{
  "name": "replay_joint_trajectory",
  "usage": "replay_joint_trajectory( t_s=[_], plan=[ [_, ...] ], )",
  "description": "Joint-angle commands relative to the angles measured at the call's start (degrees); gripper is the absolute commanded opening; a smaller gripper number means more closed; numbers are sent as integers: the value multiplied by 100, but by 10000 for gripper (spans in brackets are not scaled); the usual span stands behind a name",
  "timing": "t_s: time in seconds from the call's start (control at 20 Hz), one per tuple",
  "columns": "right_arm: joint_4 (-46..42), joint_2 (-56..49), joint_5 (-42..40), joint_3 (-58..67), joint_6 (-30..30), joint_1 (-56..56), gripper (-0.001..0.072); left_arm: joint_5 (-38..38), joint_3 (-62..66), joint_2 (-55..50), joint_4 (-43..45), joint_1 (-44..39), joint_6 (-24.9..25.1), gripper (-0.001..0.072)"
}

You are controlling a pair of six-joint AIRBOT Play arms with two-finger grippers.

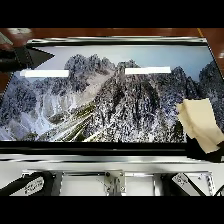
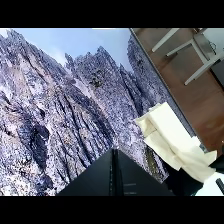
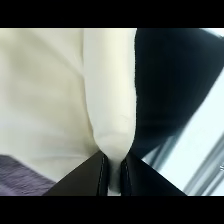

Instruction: Fold the shirts.

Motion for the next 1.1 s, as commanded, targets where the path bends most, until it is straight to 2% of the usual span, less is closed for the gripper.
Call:
replay_joint_trajectory(
  t_s=[0.0, 0.05, 0.1, 0.15, 0.4, 0.45, 0.5, 0.6, 0.65, 0.7, 0.8, 0.85, 0.9, 0.95, 1.05],
  plan=[
    [-999, 109, -120, -732, 811, -4, 93, -2, 0, 4, 0, 0, -9, 39],
    [-1115, 111, -190, -730, 940, -4, 136, 2, 0, 4, 0, 0, -7, 39],
    [-1099, 111, -232, -688, 914, -4, 403, 15, 0, 4, 0, 0, -7, 39],
    [-1012, 111, -177, -579, 682, -4, 554, 20, 0, 4, 0, 0, -7, 39],
    [-798, 111, 267, 1078, -136, 7, 551, 271, 0, -7, 76, -2, -7, 38],
    [-522, 111, 166, 1624, -481, 7, 551, 472, 0, -9, 310, -55, -26, 37],
    [-168, 111, -155, 2061, -691, 26, 551, 769, 2, -9, 894, -227, -282, 36],
    [433, 122, -686, 2632, -1143, 413, 551, 1220, 2, -70, 2723, -828, -1510, 35],
    [560, 122, -778, 2726, -1346, 793, 551, 1196, 2, -168, 3816, -1239, -2221, 35],
    [577, 114, -737, 2719, -1526, 1226, 552, 984, 2, -321, 4819, -1646, -2798, 36],
    [459, 4, -409, 2623, -1593, 2247, 571, 197, 9, -710, 6015, -2275, -3412, 38],
    [455, -96, -190, 2557, -1593, 2640, 683, -197, 35, -918, 6107, -2492, -3442, 75],
    [461, -236, 70, 2505, -1543, 2973, 683, -417, 44, -1082, 6113, -2651, -3445, 301],
    [461, -372, 264, 2468, -1530, 3204, 683, -509, 44, -1191, 6140, -2734, -3477, 474],
    [455, -610, 520, 2463, -1539, 3528, 683, -586, 42, -1305, 6194, -2758, -3554, 477]
  ],
)
